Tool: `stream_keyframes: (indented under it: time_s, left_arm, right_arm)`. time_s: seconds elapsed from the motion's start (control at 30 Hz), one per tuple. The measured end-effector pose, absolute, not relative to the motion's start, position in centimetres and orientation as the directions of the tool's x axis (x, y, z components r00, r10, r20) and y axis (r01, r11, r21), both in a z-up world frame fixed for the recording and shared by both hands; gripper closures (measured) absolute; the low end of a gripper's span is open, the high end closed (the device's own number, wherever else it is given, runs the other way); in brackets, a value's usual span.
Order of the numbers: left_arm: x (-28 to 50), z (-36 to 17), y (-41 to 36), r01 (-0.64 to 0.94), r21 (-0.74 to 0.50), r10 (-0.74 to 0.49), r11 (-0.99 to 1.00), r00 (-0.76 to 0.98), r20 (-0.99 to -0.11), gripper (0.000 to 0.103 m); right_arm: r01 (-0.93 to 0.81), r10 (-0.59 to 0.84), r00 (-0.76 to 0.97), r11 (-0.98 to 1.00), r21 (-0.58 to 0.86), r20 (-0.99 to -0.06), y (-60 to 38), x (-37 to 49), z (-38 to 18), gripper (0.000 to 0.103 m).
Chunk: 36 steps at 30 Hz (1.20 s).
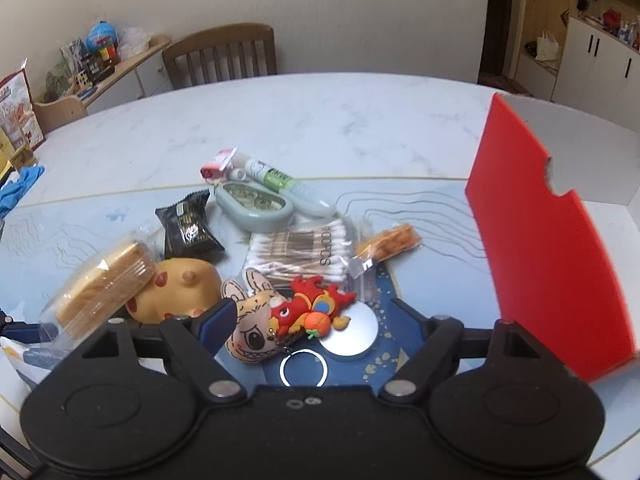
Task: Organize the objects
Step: 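Grasp the blue-and-white snack bag with the left tool while the right tool grasps the red dragon keychain, then carry both items into the red shoebox and open the right tool over the keychain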
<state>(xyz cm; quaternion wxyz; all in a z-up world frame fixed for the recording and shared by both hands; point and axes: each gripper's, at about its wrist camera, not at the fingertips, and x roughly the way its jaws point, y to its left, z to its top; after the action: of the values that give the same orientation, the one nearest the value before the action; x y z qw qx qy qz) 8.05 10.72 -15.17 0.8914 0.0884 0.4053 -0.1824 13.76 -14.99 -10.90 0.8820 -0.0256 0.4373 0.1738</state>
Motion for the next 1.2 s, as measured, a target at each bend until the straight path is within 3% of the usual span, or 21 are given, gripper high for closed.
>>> stream_keyframes:
  time_s: [0.17, 0.4, 0.57, 0.73, 0.83, 1.2]
  left_arm:
    - [8.1, -15.3, 10.8, 0.393, -0.01, -0.265, 0.919, 0.601, -0.754, 0.01]
    - [8.1, -15.0, 11.1, 0.381, -0.033, -0.278, 0.924, 0.61, -0.742, 0.028]
    - [8.0, -14.8, 11.1, 0.387, -0.041, -0.29, 0.921, 0.613, -0.735, 0.039]
    - [7.8, -14.7, 11.1, 0.39, -0.052, -0.302, 0.919, 0.614, -0.729, 0.048]
    - [7.8, -14.5, 11.2, 0.39, -0.063, -0.311, 0.919, 0.614, -0.725, 0.054]
    - [7.1, -13.6, 11.0, 0.388, -0.085, -0.329, 0.918, 0.622, -0.71, 0.071]
  right_arm:
    - [-0.335, 0.299, 0.548, 0.934, 0.123, -0.781, -14.8, 14.2, -11.2, 0.023]
    - [-0.337, 0.32, 0.538, 0.93, 0.149, -0.78, -14.8, 14.8, -11.4, 0.026]
    - [-0.334, 0.343, 0.526, 0.925, 0.182, -0.778, -15.0, 15.0, -11.3, 0.045]
    - [-0.344, 0.346, 0.521, 0.922, 0.18, -0.78, -14.8, 14.8, -11.3, 0.047]
    - [-0.339, 0.35, 0.52, 0.922, 0.188, -0.779, -14.9, 14.9, -11.3, 0.063]
    - [-0.329, 0.348, 0.538, 0.925, 0.189, -0.767, -15.8, 13.7, -10.3, 0.064]
